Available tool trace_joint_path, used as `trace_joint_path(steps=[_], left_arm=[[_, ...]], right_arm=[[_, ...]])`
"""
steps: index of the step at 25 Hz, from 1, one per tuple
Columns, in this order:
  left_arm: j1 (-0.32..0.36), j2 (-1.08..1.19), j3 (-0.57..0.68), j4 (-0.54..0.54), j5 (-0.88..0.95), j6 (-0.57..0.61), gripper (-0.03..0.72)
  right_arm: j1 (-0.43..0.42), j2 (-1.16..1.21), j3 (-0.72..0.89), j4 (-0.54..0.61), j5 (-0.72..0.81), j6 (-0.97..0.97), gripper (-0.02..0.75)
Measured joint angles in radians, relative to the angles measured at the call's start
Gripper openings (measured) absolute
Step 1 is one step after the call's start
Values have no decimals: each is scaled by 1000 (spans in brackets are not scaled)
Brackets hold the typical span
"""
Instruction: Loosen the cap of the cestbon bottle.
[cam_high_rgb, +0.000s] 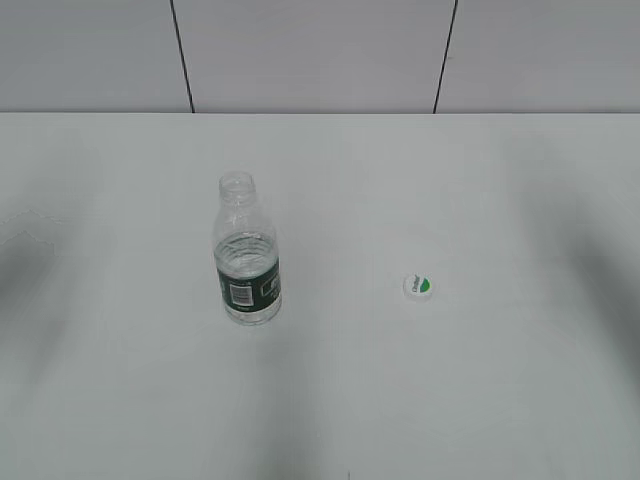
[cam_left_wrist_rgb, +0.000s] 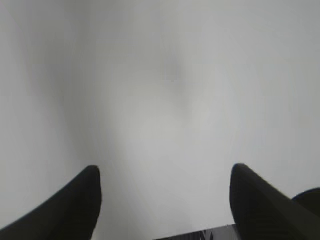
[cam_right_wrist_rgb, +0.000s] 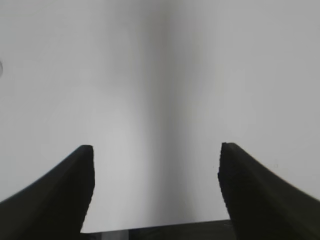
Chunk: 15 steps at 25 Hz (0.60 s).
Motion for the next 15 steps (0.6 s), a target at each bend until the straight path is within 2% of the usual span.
trace_joint_path(steps=[7,15], left_arm=[[0,-222,212,-20,-44,0,478],[0,-449,327,-103,-55,0,478]], right_arm=[[0,-274,206,3,-30,0,592],[0,-565,379,4,-59,0,592]])
